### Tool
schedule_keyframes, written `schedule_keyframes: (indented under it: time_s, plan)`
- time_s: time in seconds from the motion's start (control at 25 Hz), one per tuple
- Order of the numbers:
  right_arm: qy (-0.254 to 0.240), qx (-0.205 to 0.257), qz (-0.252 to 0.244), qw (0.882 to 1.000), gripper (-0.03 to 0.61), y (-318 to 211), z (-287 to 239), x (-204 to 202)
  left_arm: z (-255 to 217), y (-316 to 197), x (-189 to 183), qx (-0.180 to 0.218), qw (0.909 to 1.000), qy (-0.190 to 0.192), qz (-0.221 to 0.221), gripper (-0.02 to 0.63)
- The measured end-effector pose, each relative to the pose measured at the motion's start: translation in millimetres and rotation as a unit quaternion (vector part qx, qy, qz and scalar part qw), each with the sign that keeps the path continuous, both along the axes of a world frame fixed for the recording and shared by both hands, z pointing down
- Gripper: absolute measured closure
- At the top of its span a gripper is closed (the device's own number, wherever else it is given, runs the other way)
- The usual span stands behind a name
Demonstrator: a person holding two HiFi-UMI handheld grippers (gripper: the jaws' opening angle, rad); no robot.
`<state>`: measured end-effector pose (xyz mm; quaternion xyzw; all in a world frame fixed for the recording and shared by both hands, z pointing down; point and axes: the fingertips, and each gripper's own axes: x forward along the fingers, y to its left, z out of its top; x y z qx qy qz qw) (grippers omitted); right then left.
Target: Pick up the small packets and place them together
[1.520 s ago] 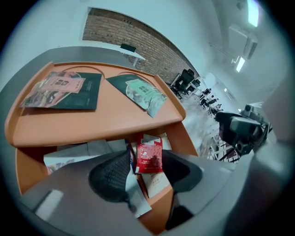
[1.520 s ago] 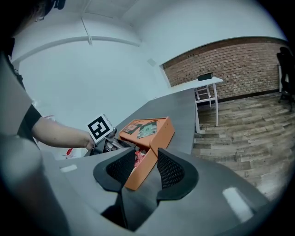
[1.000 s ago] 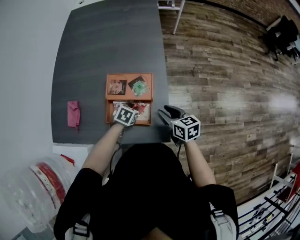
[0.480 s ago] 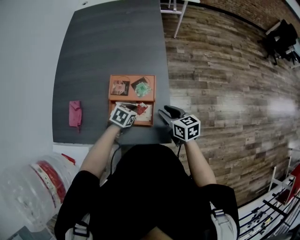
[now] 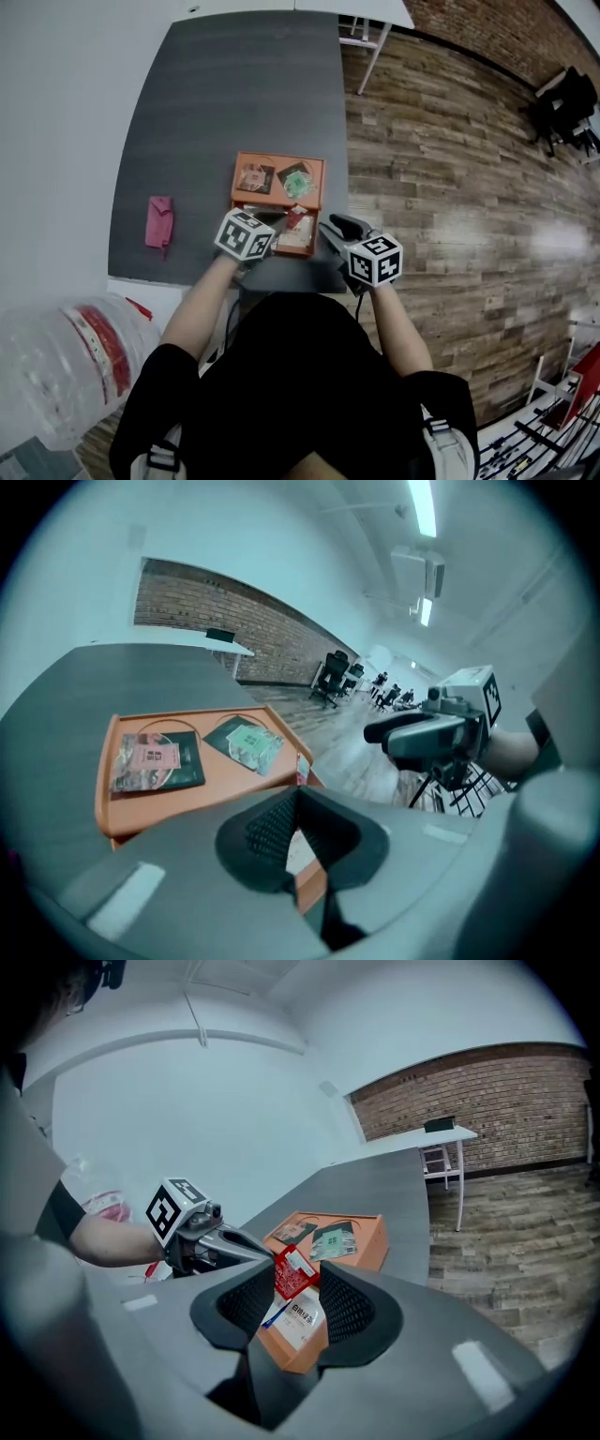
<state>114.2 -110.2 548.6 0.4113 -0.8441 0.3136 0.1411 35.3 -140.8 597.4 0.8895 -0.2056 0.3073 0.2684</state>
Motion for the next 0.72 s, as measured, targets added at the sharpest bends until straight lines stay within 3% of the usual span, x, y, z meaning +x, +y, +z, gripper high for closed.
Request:
schedule_keyframes:
  time_s: [0.2, 0.36, 0.52, 0.72]
  plan:
    - [-0.003, 0.004, 0.001, 1.000, 0.428, 0.5, -3.8, -3.0, -25.7, -28.7, 1.0, -0.016, 0.9948, 0.078, -0.064, 0.614]
    - [-0.004, -0.003, 0.009, 1.000, 0.427, 6.0, -0.9, 1.8, -31.3, -54.3, 5.3, -0.027, 0.9877, 0.110, -0.107, 0.614]
    - [-0.002, -0.010, 0.026, 1.000, 0.428, 13.4, 3.6, 13.2, -26.0, -78.4, 12.4, -0.057, 0.9746, 0.146, -0.160, 0.614]
    - [0.001, -0.013, 0.049, 0.999, 0.428, 20.3, 6.7, 24.9, -5.4, -93.0, 15.2, -0.124, 0.9546, 0.164, -0.215, 0.614]
